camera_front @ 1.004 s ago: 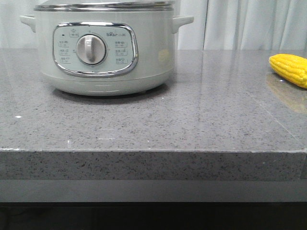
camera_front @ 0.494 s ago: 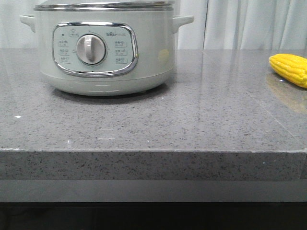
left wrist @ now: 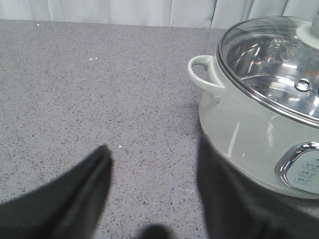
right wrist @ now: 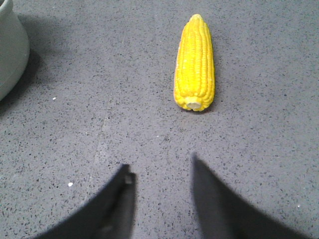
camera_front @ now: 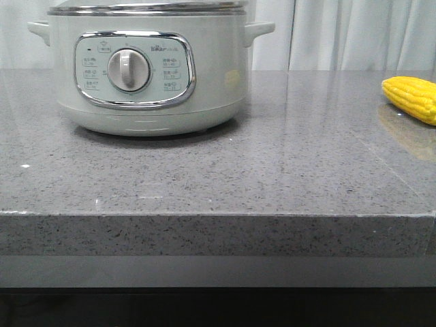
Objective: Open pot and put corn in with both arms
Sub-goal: 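Grasp the glass lid knob with the left gripper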
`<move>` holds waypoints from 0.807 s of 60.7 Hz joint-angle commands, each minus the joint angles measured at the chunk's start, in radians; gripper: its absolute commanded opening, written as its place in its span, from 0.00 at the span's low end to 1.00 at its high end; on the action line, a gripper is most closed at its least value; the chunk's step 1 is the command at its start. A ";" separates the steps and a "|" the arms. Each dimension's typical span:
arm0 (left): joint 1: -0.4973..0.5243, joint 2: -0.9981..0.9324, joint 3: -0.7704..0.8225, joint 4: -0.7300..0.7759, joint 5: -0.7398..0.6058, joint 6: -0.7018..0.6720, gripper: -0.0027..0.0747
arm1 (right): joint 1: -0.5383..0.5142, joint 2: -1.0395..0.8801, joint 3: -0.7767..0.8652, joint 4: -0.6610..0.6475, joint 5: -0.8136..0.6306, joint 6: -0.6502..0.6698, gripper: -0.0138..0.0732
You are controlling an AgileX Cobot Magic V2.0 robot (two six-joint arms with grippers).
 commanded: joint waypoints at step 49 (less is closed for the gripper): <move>-0.363 0.352 -0.329 -0.039 -0.268 -0.002 0.75 | -0.006 -0.001 -0.036 -0.013 -0.066 -0.011 0.84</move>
